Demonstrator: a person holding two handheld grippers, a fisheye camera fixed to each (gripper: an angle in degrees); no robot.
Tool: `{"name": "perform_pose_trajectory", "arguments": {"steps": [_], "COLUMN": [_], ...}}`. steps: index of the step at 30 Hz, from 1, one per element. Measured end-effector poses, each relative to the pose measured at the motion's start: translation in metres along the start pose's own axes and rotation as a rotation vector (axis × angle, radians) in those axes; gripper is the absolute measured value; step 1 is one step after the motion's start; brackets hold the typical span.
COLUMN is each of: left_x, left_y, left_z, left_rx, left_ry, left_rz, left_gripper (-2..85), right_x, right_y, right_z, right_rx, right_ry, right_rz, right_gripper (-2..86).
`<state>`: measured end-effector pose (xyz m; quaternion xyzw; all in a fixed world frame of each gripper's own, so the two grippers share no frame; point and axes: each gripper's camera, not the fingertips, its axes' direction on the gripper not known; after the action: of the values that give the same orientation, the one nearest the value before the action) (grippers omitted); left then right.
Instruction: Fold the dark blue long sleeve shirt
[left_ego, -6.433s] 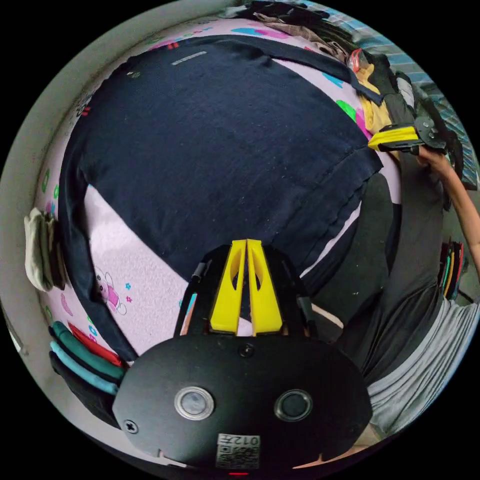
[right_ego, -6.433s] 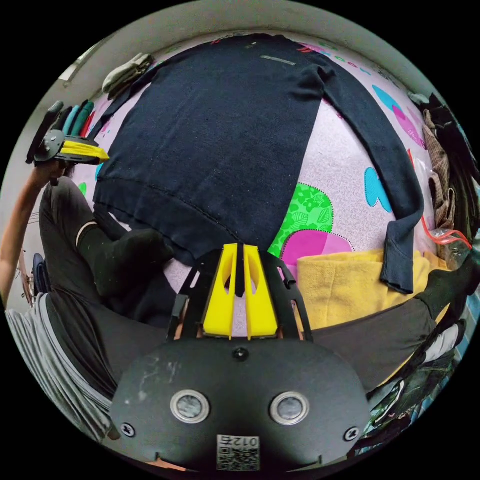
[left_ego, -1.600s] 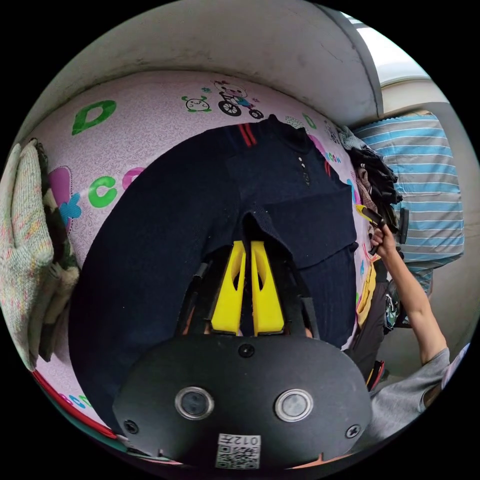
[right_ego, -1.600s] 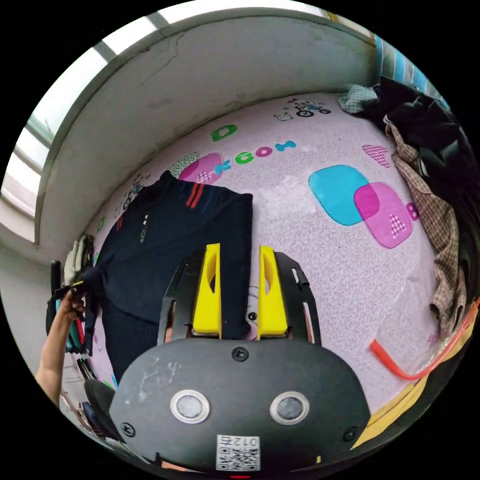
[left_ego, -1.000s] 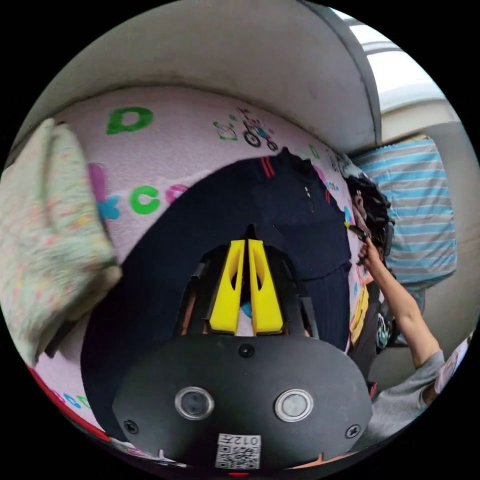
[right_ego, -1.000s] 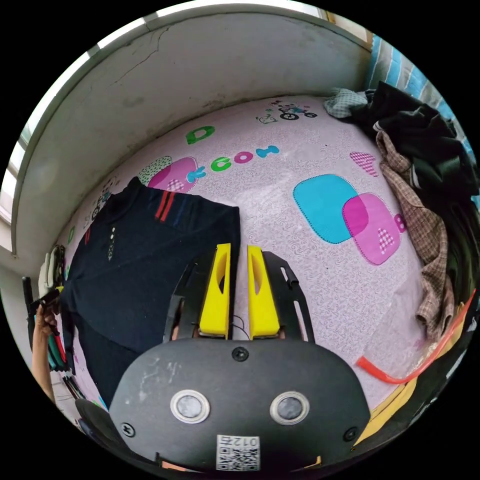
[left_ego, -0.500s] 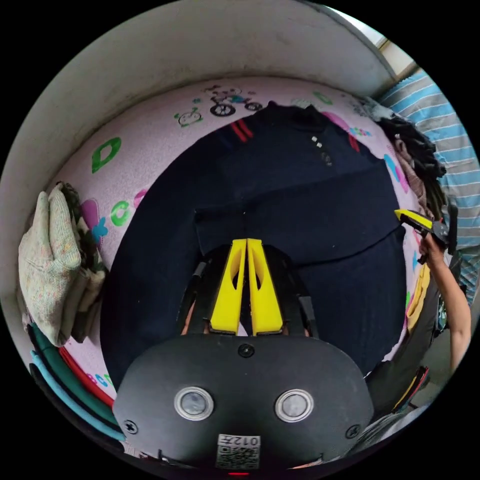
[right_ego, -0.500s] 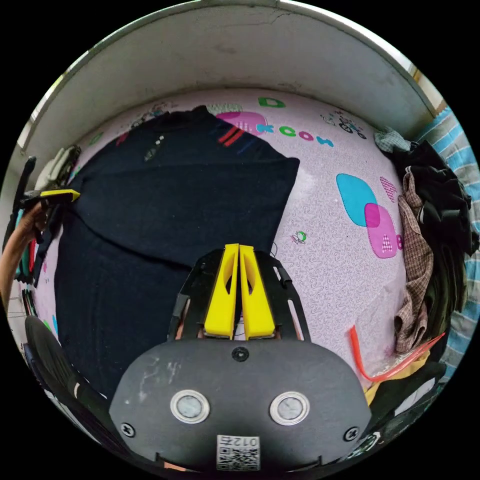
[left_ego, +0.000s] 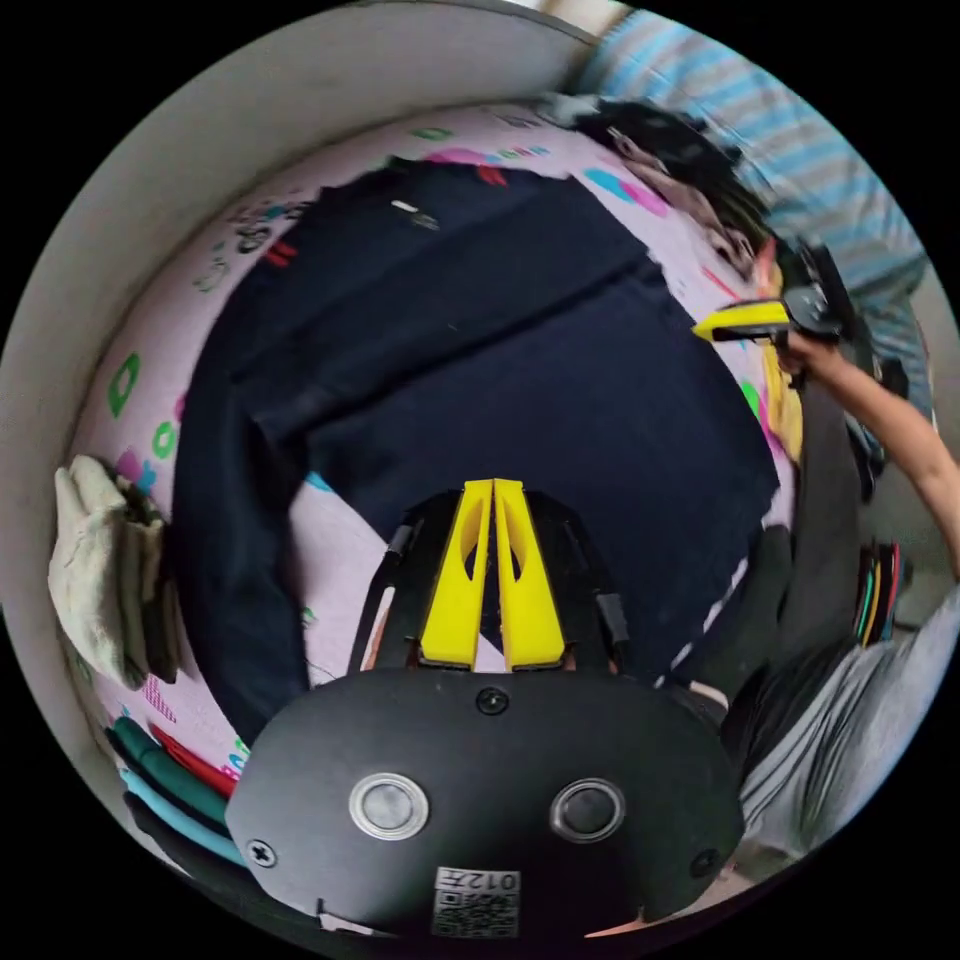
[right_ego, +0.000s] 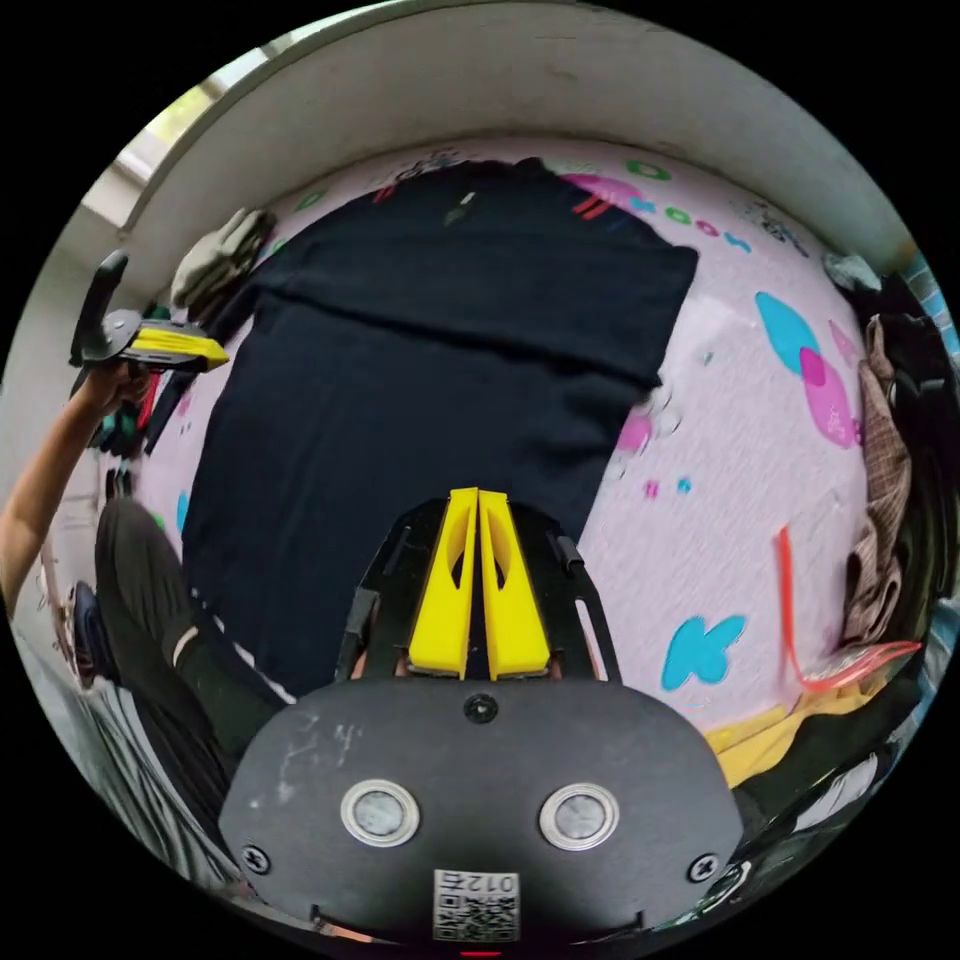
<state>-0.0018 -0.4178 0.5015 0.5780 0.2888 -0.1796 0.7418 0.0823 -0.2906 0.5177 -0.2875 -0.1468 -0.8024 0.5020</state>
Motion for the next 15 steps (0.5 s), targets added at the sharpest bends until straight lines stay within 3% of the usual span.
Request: {"name": "perform_pose_trajectory", "arguments": {"steps": [3, 9, 15], "left_x": [0.058, 0.101, 0.109], "left_y": [0.031, 0.069, 0.087], "left_z": [0.025, 0.067, 0.067], "left_rx": [-0.100, -0.255, -0.261], "left_ry": [-0.024, -0.063, -0.110], "left_rz": [0.094, 0.065, 0.001], "left_gripper": [0.7, 0.6, 0.2], "right_x": [-0.028, -0.052, -0.093], "right_y": [0.048, 0.082, 0.076], "right_z": [0.002, -0.004, -0.013], "right_rx": [-0.051, -0.097, -0.161], "right_ry": [-0.002, 0.076, 0.286], "right_rz": [-0.016, -0.004, -0.152], "right_gripper": [-0.5, -0.6, -0.9]}}
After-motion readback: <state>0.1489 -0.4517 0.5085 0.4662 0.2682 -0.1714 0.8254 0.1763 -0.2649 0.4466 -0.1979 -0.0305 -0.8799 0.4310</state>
